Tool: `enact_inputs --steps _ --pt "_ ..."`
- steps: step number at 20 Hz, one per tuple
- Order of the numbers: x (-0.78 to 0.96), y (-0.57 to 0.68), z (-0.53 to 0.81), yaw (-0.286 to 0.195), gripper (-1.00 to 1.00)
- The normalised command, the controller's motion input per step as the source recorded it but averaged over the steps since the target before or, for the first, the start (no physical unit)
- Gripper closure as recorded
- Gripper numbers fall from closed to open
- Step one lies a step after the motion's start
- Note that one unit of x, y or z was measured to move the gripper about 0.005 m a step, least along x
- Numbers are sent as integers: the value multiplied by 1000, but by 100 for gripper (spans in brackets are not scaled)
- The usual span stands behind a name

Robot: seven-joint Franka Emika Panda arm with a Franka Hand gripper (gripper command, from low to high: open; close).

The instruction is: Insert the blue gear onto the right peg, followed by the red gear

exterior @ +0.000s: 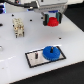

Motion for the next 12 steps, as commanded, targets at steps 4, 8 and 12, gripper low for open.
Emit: enact_inputs --steps 4,8,12 --pt "823 -55 288 0 100" --pt "823 -98 236 0 100" --pt "793 -137 192 0 100"
